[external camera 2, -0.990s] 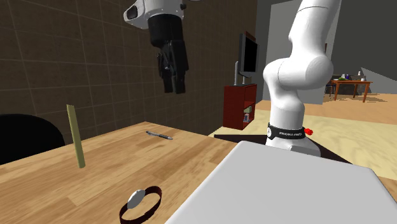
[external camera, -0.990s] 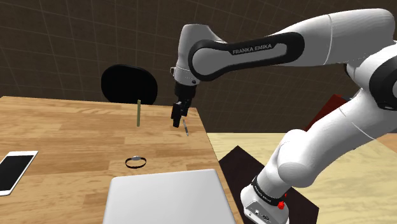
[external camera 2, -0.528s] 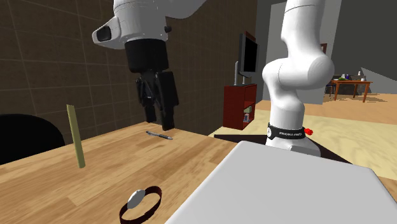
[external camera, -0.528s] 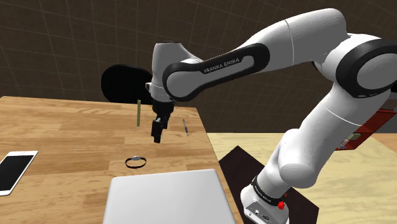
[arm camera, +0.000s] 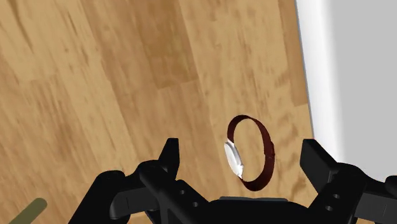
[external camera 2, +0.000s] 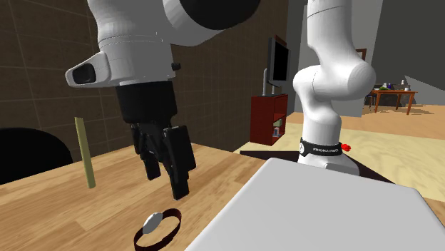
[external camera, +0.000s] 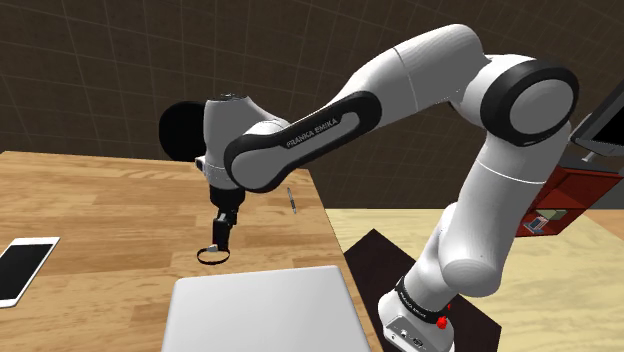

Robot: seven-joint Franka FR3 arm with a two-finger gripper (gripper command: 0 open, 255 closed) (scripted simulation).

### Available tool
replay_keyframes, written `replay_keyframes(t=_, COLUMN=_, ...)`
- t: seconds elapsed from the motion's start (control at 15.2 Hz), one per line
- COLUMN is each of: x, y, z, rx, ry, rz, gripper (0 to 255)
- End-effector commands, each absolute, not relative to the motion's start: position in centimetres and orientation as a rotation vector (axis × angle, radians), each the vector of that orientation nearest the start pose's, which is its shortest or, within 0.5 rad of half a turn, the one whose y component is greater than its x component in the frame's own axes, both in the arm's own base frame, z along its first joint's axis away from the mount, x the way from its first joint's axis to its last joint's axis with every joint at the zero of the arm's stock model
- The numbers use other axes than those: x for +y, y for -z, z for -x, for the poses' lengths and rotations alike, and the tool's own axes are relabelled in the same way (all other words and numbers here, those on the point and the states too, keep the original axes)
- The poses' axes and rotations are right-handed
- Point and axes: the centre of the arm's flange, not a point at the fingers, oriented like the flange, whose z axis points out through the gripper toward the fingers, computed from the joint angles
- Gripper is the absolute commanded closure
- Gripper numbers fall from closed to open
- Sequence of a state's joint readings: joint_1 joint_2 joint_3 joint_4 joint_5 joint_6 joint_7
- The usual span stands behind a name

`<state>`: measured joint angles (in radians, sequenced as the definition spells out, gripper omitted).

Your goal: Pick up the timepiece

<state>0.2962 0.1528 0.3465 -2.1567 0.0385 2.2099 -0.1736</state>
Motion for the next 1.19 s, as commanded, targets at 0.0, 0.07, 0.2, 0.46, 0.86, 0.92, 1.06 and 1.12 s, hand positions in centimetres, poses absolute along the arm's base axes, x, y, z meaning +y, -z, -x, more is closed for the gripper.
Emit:
replay_keyframes(t=0.0, x=33.0, y=-31.6, z=-43.8, rx=-1.191, ry=-0.165, rz=2.839, gripper=0)
replay_keyframes(t=0.07, x=33.0, y=-31.0, z=-43.8, rx=-1.191, ry=-0.165, rz=2.839, gripper=0)
replay_keyframes(t=0.2, x=33.0, y=-30.0, z=-43.8, rx=-1.191, ry=-0.165, rz=2.839, gripper=0)
replay_keyframes(t=0.46, x=33.0, y=-29.2, z=-43.8, rx=-1.191, ry=-0.165, rz=2.839, gripper=255)
replay_keyframes(t=0.86, x=33.0, y=-29.2, z=-43.8, rx=-1.191, ry=-0.165, rz=2.839, gripper=255)
replay_keyframes(t=0.92, x=33.0, y=-29.2, z=-43.8, rx=-1.191, ry=-0.165, rz=2.839, gripper=255)
replay_keyframes(t=1.06, x=33.0, y=-29.1, z=-43.8, rx=-1.191, ry=-0.165, rz=2.839, gripper=255)
replay_keyframes(t=1.12, x=33.0, y=-29.7, z=-43.8, rx=-1.191, ry=-0.165, rz=2.839, gripper=255)
